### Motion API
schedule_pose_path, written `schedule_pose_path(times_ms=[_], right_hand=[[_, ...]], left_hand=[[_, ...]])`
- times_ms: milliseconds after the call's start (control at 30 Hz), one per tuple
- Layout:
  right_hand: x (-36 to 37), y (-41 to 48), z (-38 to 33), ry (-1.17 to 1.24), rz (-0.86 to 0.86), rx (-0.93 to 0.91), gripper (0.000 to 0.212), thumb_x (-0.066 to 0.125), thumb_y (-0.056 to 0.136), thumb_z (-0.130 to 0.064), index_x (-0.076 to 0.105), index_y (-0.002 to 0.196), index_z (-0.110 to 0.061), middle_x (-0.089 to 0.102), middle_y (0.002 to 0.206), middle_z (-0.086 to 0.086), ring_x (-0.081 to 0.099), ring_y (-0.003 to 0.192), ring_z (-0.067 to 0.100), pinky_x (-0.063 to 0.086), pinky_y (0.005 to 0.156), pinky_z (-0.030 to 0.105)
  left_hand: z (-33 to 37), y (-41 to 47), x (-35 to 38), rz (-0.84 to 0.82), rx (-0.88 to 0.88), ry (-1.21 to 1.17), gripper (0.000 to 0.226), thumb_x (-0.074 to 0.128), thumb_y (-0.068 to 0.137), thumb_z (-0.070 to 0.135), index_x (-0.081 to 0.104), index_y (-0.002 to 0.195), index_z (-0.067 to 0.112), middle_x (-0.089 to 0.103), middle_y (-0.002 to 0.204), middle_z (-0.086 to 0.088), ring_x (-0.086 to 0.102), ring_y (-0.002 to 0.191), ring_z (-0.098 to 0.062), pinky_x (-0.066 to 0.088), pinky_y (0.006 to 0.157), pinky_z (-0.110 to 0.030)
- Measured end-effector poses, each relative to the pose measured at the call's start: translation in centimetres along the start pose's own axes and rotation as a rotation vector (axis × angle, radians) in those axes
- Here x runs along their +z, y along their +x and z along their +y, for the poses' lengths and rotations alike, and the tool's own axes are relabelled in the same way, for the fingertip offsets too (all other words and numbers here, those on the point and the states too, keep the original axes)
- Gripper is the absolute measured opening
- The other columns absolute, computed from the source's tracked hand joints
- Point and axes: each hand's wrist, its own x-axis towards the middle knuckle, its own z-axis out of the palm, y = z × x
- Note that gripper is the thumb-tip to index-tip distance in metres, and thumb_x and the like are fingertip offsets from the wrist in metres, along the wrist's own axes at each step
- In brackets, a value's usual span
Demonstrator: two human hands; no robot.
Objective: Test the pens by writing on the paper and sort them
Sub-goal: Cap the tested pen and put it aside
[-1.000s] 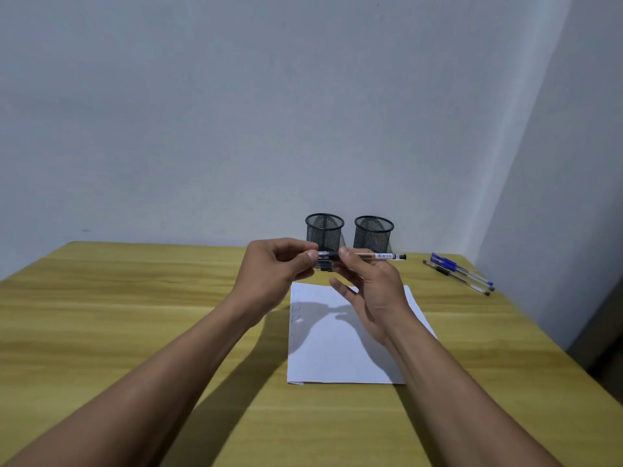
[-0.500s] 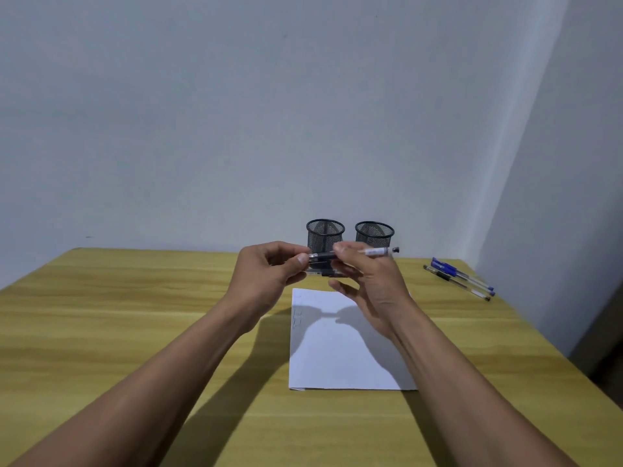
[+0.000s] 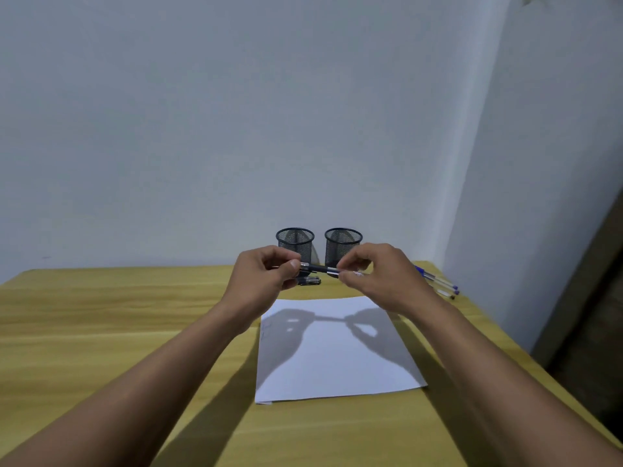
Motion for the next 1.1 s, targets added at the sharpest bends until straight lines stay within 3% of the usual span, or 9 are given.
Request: schedule_pose_path(times_ms=[100, 200, 367, 467, 600, 700, 833, 1000, 1100], right_hand=[[-1.3, -0.1, 1.5, -0.053, 0.031, 0.028, 0.011, 0.073, 0.085, -0.019, 0.075, 0.084, -0.03, 0.067, 0.078, -0.018, 0.057, 0.074, -0.005, 0.04, 0.064, 0.009], [-2.9, -0.3, 4.0, -0.082, 0.068, 0.094, 0.01, 0.072, 0.086, -0.019, 0.075, 0.085, -0.029, 0.066, 0.076, -0.017, 0.056, 0.071, -0.002, 0.041, 0.064, 0.016], [-5.4, -1.2, 9.5, -0.114, 0.138, 0.239, 0.006, 0.072, 0.086, -0.019, 0.076, 0.087, -0.024, 0.065, 0.077, -0.017, 0.057, 0.072, -0.001, 0.041, 0.065, 0.02], [-6.1, -1.7, 12.5, -0.173, 0.146, 0.328, 0.009, 0.07, 0.086, -0.018, 0.076, 0.085, -0.024, 0.064, 0.077, -0.016, 0.06, 0.078, 0.009, 0.047, 0.069, 0.024], [-5.6, -2.0, 15.9, -0.258, 0.144, 0.415, 0.015, 0.062, 0.088, -0.021, 0.075, 0.084, -0.024, 0.071, 0.086, -0.006, 0.066, 0.084, 0.017, 0.058, 0.077, 0.039], [-5.1, -1.1, 17.5, -0.346, 0.093, 0.426, 0.017, 0.06, 0.09, -0.022, 0.077, 0.089, -0.023, 0.073, 0.097, 0.0, 0.065, 0.091, 0.023, 0.058, 0.079, 0.039], [-4.5, 0.8, 19.1, -0.423, 0.058, 0.394, 0.017, 0.059, 0.092, -0.023, 0.076, 0.095, -0.023, 0.073, 0.104, 0.004, 0.065, 0.096, 0.027, 0.052, 0.077, 0.034], [-4.0, 2.3, 20.4, -0.491, 0.034, 0.366, 0.019, 0.059, 0.095, -0.022, 0.077, 0.1, -0.02, 0.073, 0.104, 0.006, 0.064, 0.094, 0.026, 0.049, 0.071, 0.033], [-4.0, 2.4, 20.7, -0.477, 0.042, 0.355, 0.018, 0.064, 0.095, -0.03, 0.076, 0.104, -0.02, 0.072, 0.106, 0.003, 0.064, 0.096, 0.024, 0.053, 0.077, 0.036]], left_hand=[[0.1, 0.9, 2.1, -0.042, 0.0, 0.044, 0.006, 0.07, 0.089, 0.009, 0.073, 0.095, 0.008, 0.07, 0.086, -0.008, 0.069, 0.083, -0.022, 0.061, 0.083, -0.037], [-0.5, 2.3, 4.5, -0.069, 0.049, 0.207, 0.03, 0.077, 0.079, 0.031, 0.072, 0.105, 0.016, 0.074, 0.097, -0.001, 0.072, 0.094, -0.019, 0.06, 0.085, -0.04], [-1.5, 4.0, 10.0, -0.181, 0.184, 0.565, 0.026, 0.073, 0.085, 0.031, 0.073, 0.106, 0.016, 0.075, 0.102, 0.003, 0.068, 0.093, -0.007, 0.049, 0.083, -0.019], [-3.0, 4.9, 13.2, -0.291, 0.241, 0.723, 0.038, 0.071, 0.086, 0.038, 0.07, 0.115, 0.014, 0.073, 0.112, -0.001, 0.067, 0.103, -0.014, 0.051, 0.093, -0.03], [-5.4, 7.0, 16.8, -0.417, 0.241, 0.893, 0.056, 0.071, 0.083, 0.049, 0.064, 0.127, 0.015, 0.068, 0.125, -0.005, 0.063, 0.115, -0.021, 0.05, 0.096, -0.033], [-6.9, 8.6, 18.8, -0.472, 0.194, 0.963, 0.068, 0.072, 0.08, 0.053, 0.059, 0.134, 0.014, 0.065, 0.131, -0.007, 0.061, 0.12, -0.024, 0.048, 0.099, -0.035], [-8.4, 10.6, 20.5, -0.473, 0.178, 1.078, 0.074, 0.072, 0.075, 0.062, 0.061, 0.131, 0.015, 0.066, 0.128, -0.008, 0.06, 0.118, -0.027, 0.05, 0.097, -0.035], [-9.2, 11.9, 21.2, -0.494, 0.164, 1.137, 0.063, 0.067, 0.074, 0.068, 0.071, 0.109, 0.016, 0.071, 0.105, -0.006, 0.063, 0.104, -0.027, 0.053, 0.089, -0.037], [-9.3, 11.9, 21.2, -0.487, 0.172, 1.151, 0.064, 0.065, 0.074, 0.07, 0.072, 0.11, 0.017, 0.071, 0.107, -0.006, 0.063, 0.103, -0.027, 0.053, 0.089, -0.038]])
